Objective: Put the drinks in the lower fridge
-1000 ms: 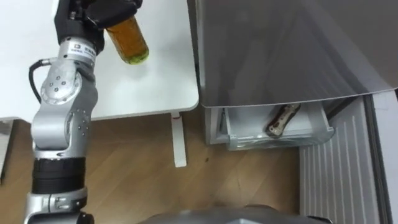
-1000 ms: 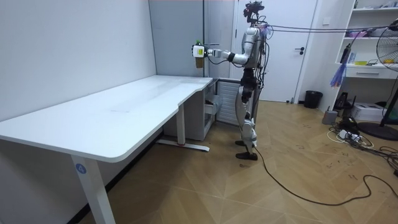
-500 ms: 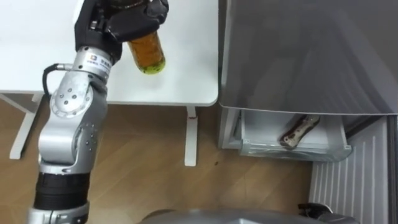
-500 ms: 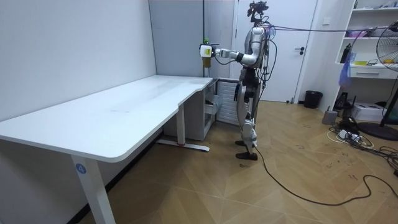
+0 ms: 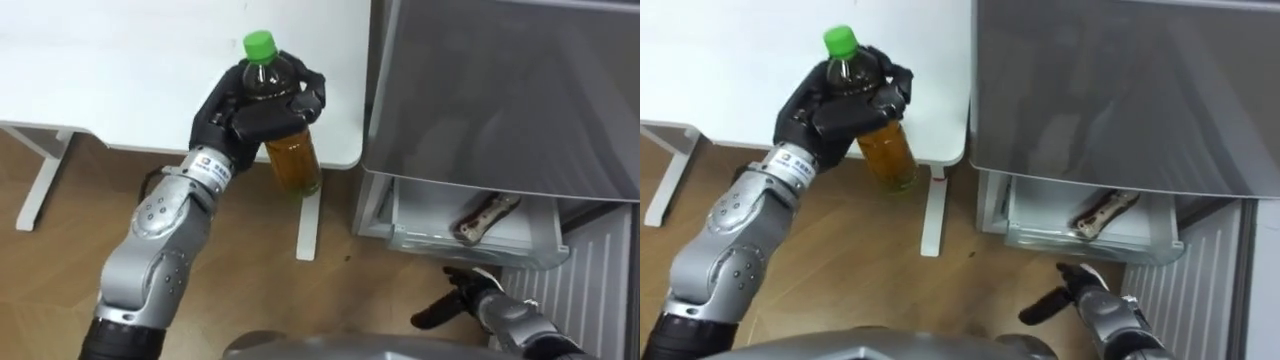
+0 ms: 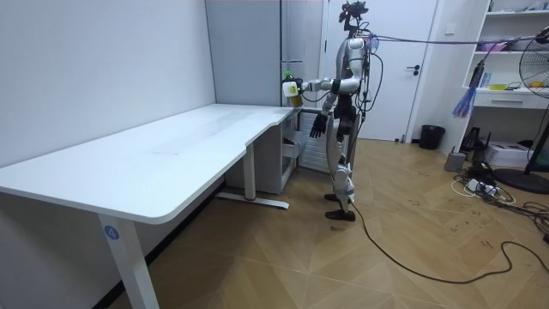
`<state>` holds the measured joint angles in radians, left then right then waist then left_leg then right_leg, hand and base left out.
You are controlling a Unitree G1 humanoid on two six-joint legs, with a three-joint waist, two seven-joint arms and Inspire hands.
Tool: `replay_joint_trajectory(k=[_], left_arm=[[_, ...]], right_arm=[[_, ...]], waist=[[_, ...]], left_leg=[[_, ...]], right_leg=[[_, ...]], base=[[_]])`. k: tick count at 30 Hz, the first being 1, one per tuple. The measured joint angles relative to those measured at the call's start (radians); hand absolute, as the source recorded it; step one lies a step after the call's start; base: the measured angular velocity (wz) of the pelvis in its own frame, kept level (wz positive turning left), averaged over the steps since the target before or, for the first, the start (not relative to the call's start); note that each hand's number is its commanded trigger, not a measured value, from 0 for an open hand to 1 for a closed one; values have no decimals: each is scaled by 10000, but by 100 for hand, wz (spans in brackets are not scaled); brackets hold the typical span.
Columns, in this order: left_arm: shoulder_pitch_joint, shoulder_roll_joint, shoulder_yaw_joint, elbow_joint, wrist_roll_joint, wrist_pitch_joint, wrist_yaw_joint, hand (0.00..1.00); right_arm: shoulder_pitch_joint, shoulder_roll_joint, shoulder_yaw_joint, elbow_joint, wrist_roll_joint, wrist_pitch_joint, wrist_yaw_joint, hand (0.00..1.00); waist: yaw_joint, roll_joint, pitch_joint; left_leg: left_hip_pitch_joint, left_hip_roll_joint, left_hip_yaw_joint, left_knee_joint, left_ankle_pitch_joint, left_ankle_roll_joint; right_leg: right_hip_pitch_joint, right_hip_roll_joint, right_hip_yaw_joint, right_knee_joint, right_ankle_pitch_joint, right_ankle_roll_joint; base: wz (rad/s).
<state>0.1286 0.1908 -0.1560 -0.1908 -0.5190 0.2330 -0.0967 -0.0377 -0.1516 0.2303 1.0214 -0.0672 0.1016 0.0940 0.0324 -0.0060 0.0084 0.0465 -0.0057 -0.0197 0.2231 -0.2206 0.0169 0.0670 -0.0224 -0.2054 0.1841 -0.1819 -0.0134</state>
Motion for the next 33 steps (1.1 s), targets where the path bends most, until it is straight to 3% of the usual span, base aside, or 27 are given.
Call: replay_joint_trajectory(k=[6,13,23,29,33], left_arm=[[185,-41,-229,513,-15,-1,-442,100],[233,-60,-569,1458,9,0,-439,100],[427,-37,-692,1523,103,-1,-1145,100],[415,130,-859,1518,101,-5,-1308,100],[413,156,-1081,1518,100,-9,-1365,100]], right_arm=[[26,20,247,-1756,319,0,935,0],[562,-21,834,-3532,822,77,1833,0],[968,-50,887,-4923,1092,251,4072,0],[984,-666,1036,-6236,1962,448,5385,0],[982,-847,1037,-6750,2194,462,5988,0]], waist=[[-30,-69,-40],[17,-70,-33],[-9,-165,-2],[-32,-235,-7],[-33,-311,51]], left_leg=[[38,-50,-74,34,0,2],[179,-52,-87,-4,-1,5],[122,-58,-18,1,0,12],[-29,-55,94,153,-1,11],[-35,-51,102,144,-4,13]], right_leg=[[70,-76,-171,29,-13,23],[200,-59,-107,25,-15,27],[142,-76,-142,41,-35,56],[11,-119,-136,193,-41,64],[9,-119,-138,198,-42,66]], base=[[4],[1],[0],[0],[0]])
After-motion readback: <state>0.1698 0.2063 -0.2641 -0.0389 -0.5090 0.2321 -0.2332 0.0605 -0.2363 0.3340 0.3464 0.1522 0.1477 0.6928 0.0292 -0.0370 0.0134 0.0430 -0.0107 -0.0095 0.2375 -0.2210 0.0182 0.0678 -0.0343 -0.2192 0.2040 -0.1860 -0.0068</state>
